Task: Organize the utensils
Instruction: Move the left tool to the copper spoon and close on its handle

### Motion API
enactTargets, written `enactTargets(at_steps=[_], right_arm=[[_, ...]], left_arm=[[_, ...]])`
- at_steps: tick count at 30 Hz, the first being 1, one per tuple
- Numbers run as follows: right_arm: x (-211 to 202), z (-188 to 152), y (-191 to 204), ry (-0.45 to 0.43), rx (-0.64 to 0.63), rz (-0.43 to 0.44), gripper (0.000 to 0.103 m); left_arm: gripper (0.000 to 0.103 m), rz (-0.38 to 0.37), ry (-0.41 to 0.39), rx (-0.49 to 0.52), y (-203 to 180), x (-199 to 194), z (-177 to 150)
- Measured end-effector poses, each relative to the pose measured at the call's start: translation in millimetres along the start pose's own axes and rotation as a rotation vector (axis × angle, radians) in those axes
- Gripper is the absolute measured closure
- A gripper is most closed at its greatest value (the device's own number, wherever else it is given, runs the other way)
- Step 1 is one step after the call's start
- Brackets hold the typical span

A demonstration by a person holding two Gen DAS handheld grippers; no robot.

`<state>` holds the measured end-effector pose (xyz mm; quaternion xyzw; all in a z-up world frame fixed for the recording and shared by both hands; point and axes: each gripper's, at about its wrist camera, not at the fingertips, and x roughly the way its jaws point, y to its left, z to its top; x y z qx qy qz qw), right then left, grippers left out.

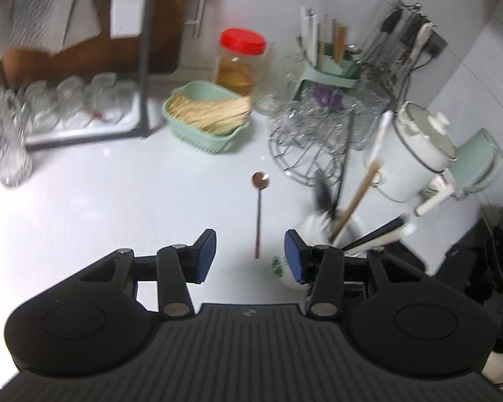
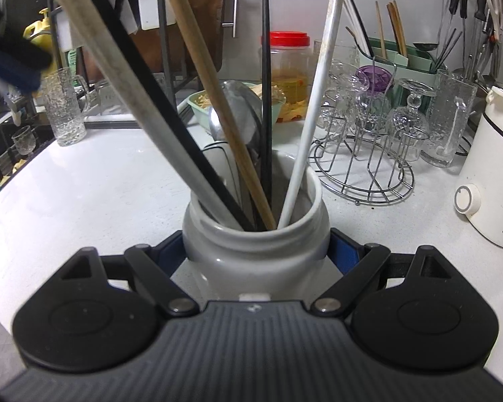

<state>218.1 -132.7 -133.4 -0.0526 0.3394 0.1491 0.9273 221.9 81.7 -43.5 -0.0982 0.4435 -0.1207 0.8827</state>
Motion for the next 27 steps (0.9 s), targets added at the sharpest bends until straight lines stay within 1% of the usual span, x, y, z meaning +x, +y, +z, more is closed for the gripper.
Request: enactTargets(at_steps=[2, 5, 7, 9, 12, 15, 19, 27], right_arm=[[0.1, -1.3, -1.4, -0.009, 0.008, -0.012, 0.013], [0.6, -2.0, -4.0, -0.018, 0.017, -0.025, 0.013], [1.1, -0.7, -5.3, -0.015, 0.026, -0.036, 0.013], [1.8, 0.7, -6.3, -0.008, 0.031, -0.043, 0.013], [2.7, 1.5, -6.7, -0.003, 0.040, -0.053, 0.013], [2.8, 1.6, -5.3, 0.002, 0.050, -0.067, 0.013], [2.8, 2.2, -4.2, 0.011, 0.059, -0.081, 0.013], [1.5, 4.0, -1.3, 0.033, 0.084, -0.121, 0.013]], left_arm=[[0.052, 0.030, -0.006, -0.021, 7.1, 9.2, -10.0], [0.052, 0.028, -0.005, -0.065, 19.6, 23.1, -22.6], [0.052, 0.009, 0.007, -0.089, 24.7, 34.4, -26.2], [0.052, 0.015, 0.007, -0.080, 24.7, 44.5, -28.3], [0.052, -0.014, 0.018, -0.067, 26.1, 61.5, -25.8], [0.052, -0.022, 0.011, -0.041, 26.6, 78.1, -20.2], [0.049, -0.065, -0.005, -0.016, 29.3, 101.8, -8.4], [0.048, -0.127, -0.005, 0.033, 27.7, 152.2, 9.3]])
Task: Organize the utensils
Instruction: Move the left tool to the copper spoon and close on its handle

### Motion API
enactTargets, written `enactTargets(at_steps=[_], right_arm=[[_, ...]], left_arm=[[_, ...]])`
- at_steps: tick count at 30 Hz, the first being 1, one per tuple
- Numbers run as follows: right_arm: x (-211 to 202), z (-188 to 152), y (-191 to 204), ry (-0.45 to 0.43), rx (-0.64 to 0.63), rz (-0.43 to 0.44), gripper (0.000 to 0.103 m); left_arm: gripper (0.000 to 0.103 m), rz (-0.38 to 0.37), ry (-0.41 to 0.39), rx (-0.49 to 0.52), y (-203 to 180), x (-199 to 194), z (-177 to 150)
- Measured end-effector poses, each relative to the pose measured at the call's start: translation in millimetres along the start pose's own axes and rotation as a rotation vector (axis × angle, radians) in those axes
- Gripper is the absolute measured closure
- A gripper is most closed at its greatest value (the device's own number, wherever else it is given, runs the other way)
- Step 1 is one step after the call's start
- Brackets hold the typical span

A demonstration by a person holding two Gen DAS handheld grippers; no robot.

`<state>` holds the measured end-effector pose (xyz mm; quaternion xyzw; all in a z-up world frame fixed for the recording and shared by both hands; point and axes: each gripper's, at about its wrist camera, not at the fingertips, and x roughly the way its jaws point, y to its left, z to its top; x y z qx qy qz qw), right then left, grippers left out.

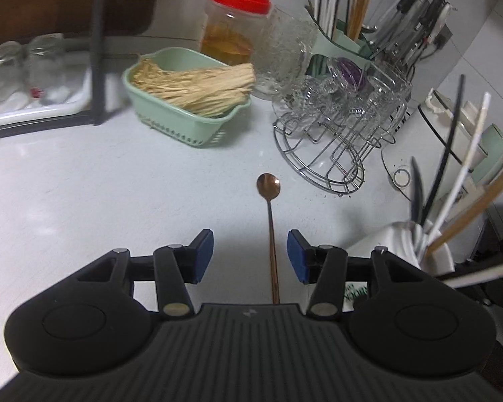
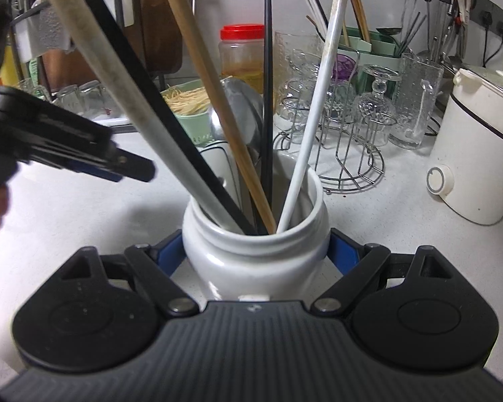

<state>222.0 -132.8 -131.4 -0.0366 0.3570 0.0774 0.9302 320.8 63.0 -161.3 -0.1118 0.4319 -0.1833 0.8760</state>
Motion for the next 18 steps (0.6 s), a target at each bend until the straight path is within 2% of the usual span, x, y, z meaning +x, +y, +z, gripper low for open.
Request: enactTargets(at_steps=[9, 18], right_arm=[[-2.5, -1.7, -3.3, 0.003, 0.004, -0.010, 0.013], [-2.1, -0.5, -6.4, 0.007, -0.016, 0.012, 0.013]], left_arm=[[0.048, -0.010, -0.005, 0.016, -10.7, 59.2, 12.1], [0.050, 0.029, -0.019, 0.114, -31.4, 100.9, 25.7]])
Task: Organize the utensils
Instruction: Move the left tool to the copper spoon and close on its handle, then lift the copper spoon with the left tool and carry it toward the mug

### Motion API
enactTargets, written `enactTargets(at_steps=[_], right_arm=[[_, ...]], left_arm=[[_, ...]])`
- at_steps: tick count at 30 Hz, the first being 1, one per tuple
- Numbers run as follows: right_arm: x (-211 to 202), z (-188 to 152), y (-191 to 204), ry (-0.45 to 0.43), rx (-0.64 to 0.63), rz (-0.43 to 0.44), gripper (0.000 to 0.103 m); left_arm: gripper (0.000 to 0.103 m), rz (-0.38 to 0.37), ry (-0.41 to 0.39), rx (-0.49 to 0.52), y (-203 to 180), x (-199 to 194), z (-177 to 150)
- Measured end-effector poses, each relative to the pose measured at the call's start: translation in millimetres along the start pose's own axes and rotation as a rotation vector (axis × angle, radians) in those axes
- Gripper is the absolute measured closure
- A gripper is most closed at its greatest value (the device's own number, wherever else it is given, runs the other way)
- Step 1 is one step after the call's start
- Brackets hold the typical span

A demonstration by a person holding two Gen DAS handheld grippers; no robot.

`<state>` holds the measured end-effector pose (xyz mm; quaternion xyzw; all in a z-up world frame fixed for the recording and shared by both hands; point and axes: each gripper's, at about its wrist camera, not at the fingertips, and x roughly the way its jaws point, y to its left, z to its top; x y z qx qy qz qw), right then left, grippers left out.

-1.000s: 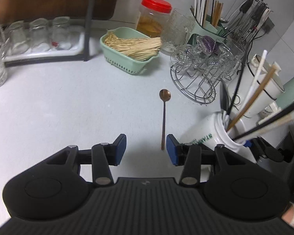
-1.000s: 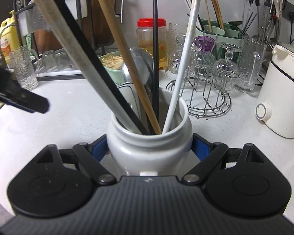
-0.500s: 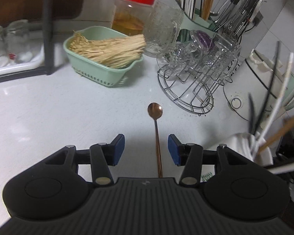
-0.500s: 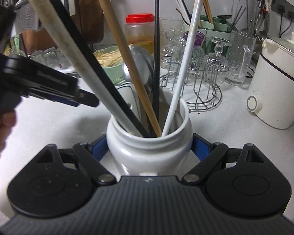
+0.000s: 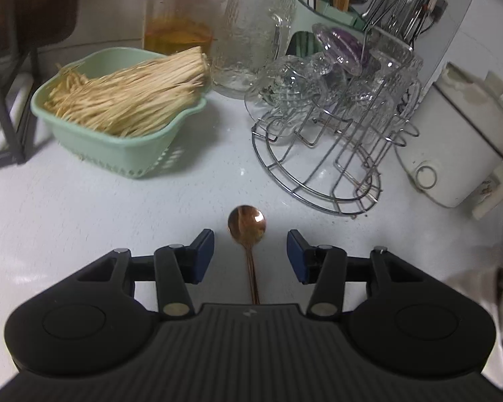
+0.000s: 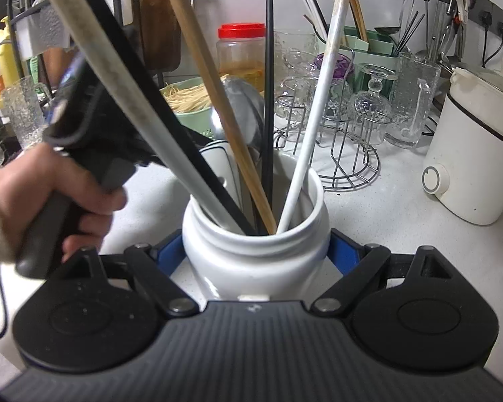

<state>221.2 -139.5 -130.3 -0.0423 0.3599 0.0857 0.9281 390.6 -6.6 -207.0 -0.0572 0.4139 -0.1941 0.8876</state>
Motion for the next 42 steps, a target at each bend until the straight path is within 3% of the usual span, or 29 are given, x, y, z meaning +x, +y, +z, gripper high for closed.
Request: enactTargets(at_steps=[10, 17, 25, 26, 28, 34, 42], right_arm=[[3.1, 2.0, -5.1, 0.003, -0.022, 0.023, 0.012], [4.9, 2.9, -10.7, 0.003, -0.014, 0.048, 0.013], [6.1, 4.0, -11.2, 0.011, -0.032, 0.060, 0.013], [6.1, 4.0, -11.0, 0.011, -0.031, 0.059, 0.013], [5.8, 4.2, -10.0, 0.014, -0.027, 0.055, 0.013], [4.4, 3.7, -7.8, 0.013, -0.021, 0.048, 0.013], [3.3, 3.0, -8.2, 0.012, -0.021, 0.047, 0.013]], left_arm=[[0.051, 0.052, 0.024, 0.074, -12.2, 25.7, 14.1], [0.070, 0.120, 0.044, 0.093, -18.0, 32.3, 20.3], [0.072, 0.100, 0.067, 0.044, -12.5, 27.4, 22.6], [0.088, 0.101, 0.065, 0.038, -11.5, 24.5, 22.0], [0.096, 0.100, 0.063, 0.025, -9.2, 16.2, 21.9], [0.097, 0.101, 0.054, 0.000, 0.7, -7.2, 18.9], [0.096, 0.003, 0.063, -0.086, 25.8, -15.1, 5.5]])
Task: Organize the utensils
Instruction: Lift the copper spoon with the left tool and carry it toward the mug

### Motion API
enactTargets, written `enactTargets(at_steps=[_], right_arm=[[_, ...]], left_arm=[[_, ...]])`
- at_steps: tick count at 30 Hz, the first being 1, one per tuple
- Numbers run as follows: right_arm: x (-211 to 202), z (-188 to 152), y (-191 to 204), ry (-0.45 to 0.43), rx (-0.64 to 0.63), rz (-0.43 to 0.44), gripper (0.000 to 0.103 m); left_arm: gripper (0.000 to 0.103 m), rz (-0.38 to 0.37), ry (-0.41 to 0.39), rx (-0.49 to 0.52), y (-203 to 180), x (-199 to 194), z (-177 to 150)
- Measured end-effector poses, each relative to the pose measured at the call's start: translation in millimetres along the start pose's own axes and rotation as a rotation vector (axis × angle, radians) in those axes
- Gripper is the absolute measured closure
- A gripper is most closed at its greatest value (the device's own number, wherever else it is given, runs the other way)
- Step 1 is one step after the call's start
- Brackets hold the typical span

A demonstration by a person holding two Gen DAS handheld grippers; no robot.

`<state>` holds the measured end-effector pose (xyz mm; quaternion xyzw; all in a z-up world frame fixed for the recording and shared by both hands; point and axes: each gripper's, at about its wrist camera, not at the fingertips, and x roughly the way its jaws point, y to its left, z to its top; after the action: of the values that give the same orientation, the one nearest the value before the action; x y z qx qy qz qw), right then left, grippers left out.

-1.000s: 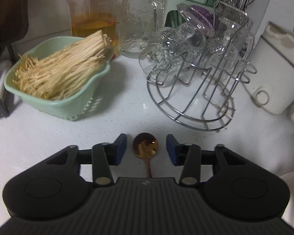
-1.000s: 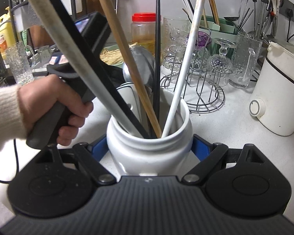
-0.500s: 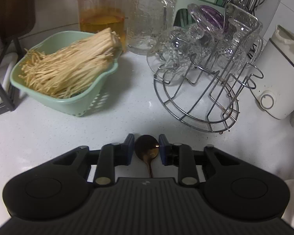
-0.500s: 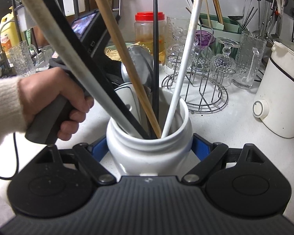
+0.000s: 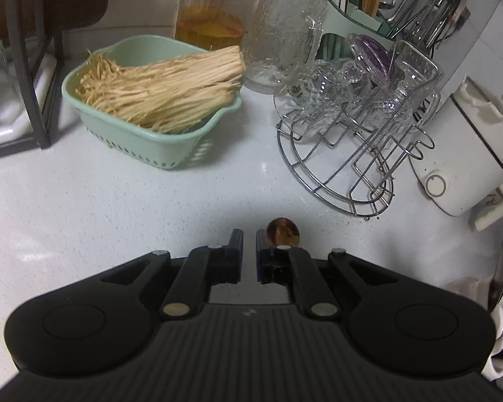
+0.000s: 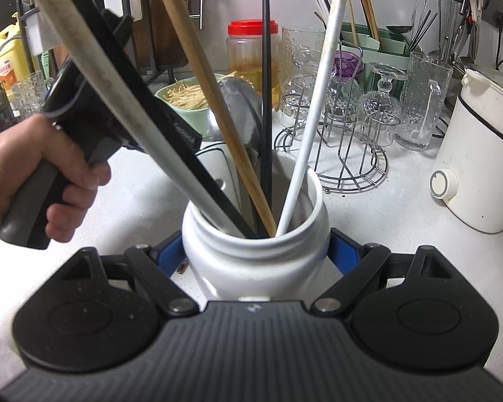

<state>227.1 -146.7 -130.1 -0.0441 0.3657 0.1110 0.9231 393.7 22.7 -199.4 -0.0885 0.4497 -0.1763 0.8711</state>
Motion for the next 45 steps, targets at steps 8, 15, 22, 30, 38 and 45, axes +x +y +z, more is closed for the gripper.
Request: enactTargets(at_steps=[8, 15, 22, 30, 38, 45], right_arm=[[-5.6, -4.0, -10.3, 0.005, 0.016, -0.025, 0.013], [-8.0, -6.3, -14.0, 0.001, 0.017, -0.030, 0.013], [-8.1, -7.6, -14.6, -0.009, 0.015, -0.028, 0.013], [-7.9, -6.8, -14.4, -0.006, 0.012, -0.030, 0.013], [-7.8, -6.2, -12.3, -0.002, 0.008, -0.039, 0.012], [-7.1, -3.7, -7.1, 0.003, 0.013, -0.046, 0.012]], left_arm=[[0.063, -0.009, -0.017, 0.047, -17.0, 15.5, 3.5], [0.062, 0.029, -0.011, 0.161, -43.7, 31.7, 2.6], [0.070, 0.119, 0.009, 0.220, -59.6, 38.5, 3.2], [0.071, 0.114, 0.032, 0.170, -49.1, 32.3, 3.8], [0.071, 0.109, 0.015, 0.096, -33.9, 3.6, -8.3], [0.071, 0.087, -0.035, 0.055, -28.3, -36.3, -13.1]])
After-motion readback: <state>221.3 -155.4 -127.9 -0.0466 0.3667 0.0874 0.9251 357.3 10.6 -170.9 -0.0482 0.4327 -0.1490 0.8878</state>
